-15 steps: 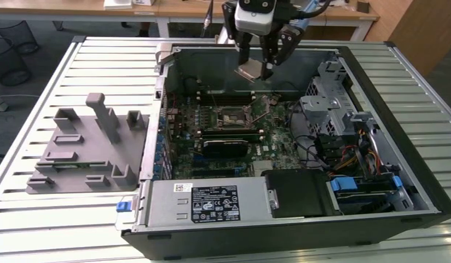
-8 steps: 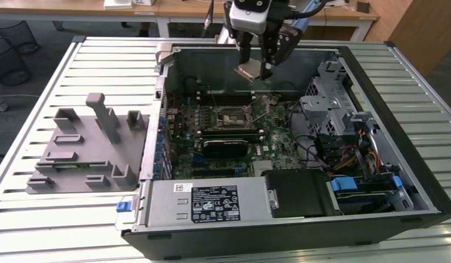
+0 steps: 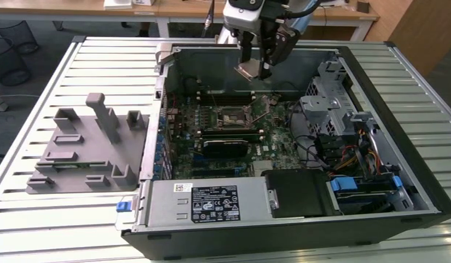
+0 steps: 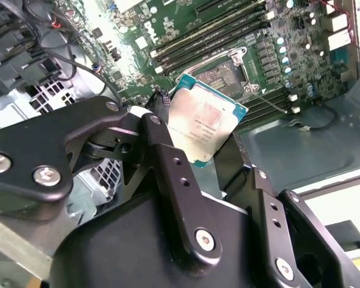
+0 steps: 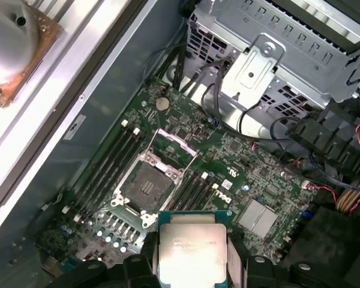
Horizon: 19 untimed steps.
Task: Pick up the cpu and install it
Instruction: 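Place the cpu into insertion slot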
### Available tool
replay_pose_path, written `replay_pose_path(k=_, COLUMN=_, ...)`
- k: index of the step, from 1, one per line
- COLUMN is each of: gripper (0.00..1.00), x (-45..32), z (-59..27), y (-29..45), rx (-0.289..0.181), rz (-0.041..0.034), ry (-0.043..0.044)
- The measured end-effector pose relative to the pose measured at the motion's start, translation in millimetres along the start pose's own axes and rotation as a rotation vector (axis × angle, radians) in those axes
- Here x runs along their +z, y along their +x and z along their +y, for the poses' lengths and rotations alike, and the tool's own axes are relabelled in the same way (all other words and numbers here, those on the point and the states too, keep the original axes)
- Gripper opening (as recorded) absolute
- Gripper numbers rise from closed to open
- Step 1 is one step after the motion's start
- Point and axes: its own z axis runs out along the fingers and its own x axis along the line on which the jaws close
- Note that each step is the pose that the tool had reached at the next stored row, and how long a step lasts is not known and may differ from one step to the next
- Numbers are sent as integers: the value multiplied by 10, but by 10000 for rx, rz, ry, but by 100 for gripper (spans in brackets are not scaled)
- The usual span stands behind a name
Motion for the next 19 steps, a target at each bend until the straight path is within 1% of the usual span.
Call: replay_pose_path(k=19, gripper=54, x=15, z=25, y=39, rx=1900, rz=-80, ry=28)
